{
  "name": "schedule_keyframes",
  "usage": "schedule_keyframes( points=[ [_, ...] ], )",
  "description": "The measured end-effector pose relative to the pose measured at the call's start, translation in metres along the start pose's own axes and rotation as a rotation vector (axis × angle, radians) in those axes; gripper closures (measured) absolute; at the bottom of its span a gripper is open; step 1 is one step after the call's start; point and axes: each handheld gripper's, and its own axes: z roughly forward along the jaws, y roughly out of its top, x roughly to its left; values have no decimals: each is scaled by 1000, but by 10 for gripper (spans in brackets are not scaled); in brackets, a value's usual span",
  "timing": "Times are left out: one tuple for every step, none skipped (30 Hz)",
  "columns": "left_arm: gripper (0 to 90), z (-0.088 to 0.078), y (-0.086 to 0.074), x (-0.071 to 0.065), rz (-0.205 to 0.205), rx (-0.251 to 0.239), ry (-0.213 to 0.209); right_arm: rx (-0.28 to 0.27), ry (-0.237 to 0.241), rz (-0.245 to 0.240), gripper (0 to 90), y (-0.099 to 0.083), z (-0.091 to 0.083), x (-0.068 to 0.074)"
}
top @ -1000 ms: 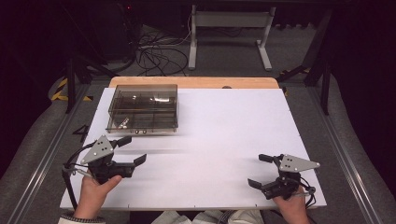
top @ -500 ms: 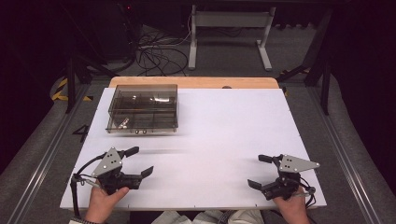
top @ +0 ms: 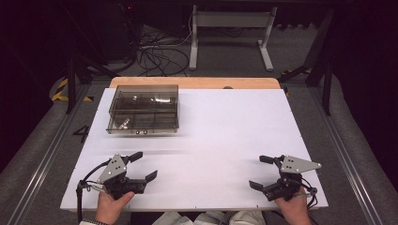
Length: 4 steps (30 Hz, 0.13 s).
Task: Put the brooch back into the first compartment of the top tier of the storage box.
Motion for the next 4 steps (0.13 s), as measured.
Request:
schedule_keyframes(
  points=[
    [143, 0, 0, 0, -6, 2, 0, -1, 0, 0, 15, 0, 0, 0],
    [142, 0, 0, 0, -7, 3, 0, -2, 0, 1, 15, 0, 0, 0],
    [142, -1, 0, 0, -10, 6, 4, -2, 0, 2, 15, 0, 0, 0],
    [141, -1, 0, 1, -12, 10, 8, -2, 2, 3, 15, 0, 1, -1]
  ],
)
